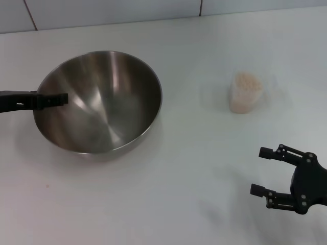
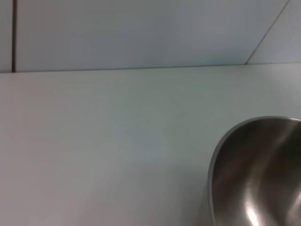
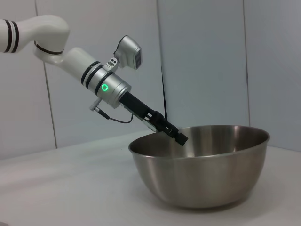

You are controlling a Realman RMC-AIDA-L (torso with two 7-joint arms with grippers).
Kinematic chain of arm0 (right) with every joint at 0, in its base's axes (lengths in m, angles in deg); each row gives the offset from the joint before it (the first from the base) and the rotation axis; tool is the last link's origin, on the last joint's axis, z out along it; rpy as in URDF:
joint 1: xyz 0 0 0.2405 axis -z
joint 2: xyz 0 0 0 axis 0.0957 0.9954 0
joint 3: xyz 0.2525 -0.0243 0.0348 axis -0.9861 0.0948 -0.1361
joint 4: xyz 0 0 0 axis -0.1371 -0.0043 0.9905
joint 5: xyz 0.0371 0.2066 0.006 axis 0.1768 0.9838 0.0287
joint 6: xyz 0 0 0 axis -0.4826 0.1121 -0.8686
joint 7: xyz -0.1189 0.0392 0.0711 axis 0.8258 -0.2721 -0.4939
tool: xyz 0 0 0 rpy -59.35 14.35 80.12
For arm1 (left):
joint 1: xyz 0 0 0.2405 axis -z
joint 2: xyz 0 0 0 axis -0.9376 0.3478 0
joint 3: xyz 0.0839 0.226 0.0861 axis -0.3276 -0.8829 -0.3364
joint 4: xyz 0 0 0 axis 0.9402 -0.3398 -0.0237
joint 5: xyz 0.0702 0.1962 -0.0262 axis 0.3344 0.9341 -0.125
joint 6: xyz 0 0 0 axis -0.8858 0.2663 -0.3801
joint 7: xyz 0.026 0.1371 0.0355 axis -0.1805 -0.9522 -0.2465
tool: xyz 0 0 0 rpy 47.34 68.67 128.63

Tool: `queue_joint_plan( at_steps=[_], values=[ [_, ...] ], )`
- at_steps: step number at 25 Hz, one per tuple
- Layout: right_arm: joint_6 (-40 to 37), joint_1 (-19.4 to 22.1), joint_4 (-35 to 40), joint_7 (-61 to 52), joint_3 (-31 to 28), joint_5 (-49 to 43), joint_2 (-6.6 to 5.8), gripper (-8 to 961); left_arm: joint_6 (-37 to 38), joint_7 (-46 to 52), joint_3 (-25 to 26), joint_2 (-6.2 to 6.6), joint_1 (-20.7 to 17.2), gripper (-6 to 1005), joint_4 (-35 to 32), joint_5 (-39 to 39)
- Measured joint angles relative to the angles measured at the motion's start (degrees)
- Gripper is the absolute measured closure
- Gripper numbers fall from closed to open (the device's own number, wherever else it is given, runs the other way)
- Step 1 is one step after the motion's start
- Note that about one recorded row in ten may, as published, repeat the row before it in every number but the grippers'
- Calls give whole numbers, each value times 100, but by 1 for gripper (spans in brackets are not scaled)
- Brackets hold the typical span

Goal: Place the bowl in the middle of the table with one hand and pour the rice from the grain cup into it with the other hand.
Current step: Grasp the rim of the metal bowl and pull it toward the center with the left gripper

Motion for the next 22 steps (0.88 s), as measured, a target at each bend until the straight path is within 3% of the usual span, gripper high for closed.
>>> queue_joint_plan(
  at_steps=[6,16,22],
  values=[
    [0,-2,-6,0,0,-6,-6,127,25,-18,2,-14,11,175,-21,0],
    [-1,-33,-6,0,0,-9,-8,128,89,-17,-6,-6,122,629,-2,5],
    [2,-36,-5,-2,0,-9,-5,128,132,11,6,-2,226,832,12,8]
  ],
)
